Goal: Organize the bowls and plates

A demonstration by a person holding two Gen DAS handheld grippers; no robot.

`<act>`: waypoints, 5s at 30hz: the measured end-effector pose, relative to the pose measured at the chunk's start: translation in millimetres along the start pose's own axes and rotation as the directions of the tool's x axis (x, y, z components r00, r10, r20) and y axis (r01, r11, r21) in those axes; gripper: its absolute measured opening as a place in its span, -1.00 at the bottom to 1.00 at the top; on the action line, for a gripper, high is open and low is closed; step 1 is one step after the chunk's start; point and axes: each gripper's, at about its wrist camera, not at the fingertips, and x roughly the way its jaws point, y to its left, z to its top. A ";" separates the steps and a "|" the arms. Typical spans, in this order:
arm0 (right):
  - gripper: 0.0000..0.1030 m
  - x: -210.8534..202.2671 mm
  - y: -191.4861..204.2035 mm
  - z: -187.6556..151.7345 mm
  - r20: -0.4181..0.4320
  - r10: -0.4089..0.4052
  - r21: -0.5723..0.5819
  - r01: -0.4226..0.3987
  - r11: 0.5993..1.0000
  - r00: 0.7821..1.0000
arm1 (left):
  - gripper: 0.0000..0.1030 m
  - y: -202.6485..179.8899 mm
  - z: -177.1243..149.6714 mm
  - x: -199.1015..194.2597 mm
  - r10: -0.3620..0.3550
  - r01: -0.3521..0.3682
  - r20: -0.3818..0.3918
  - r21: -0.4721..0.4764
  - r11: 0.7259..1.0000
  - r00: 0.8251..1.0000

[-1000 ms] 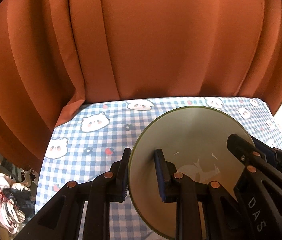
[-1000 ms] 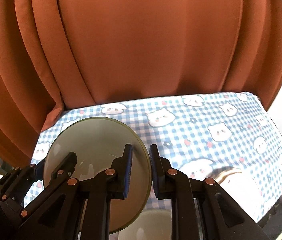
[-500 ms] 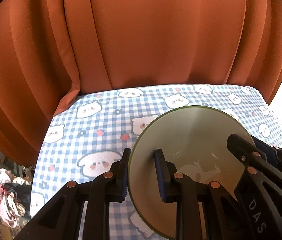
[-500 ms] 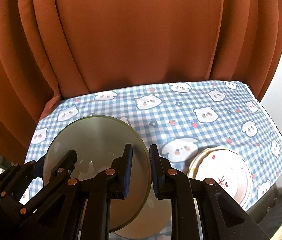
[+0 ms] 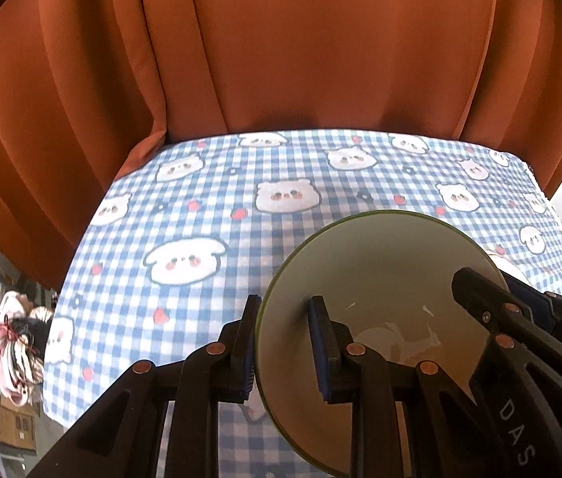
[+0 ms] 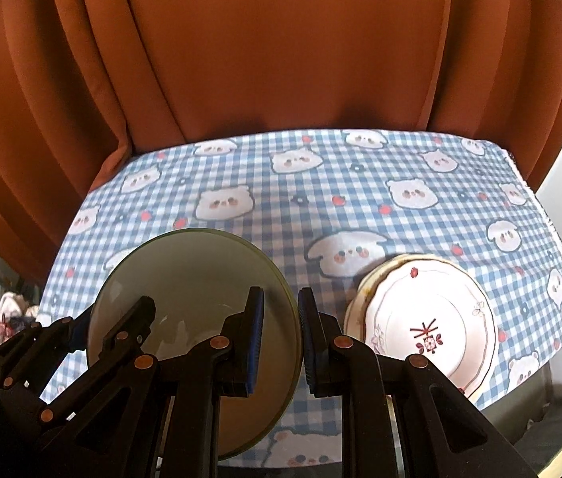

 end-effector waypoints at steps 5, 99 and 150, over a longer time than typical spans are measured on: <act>-0.59 6.7 -8.6 -9.0 -0.031 0.013 -0.019 -0.014 1.000 0.999 | -0.57 -6.9 -9.7 6.9 0.013 -0.014 -0.029 -0.013 1.000 0.999; -0.14 125.4 -46.3 -29.6 -0.316 0.307 0.213 -0.248 0.945 0.898 | 0.15 1.9 -24.8 96.4 -0.078 0.061 -0.316 -0.064 0.996 0.945; -0.38 39.9 21.0 -31.9 -0.220 0.212 0.261 -0.152 0.953 0.952 | -0.07 70.0 -13.0 20.5 -0.269 0.284 -0.211 0.042 0.958 0.940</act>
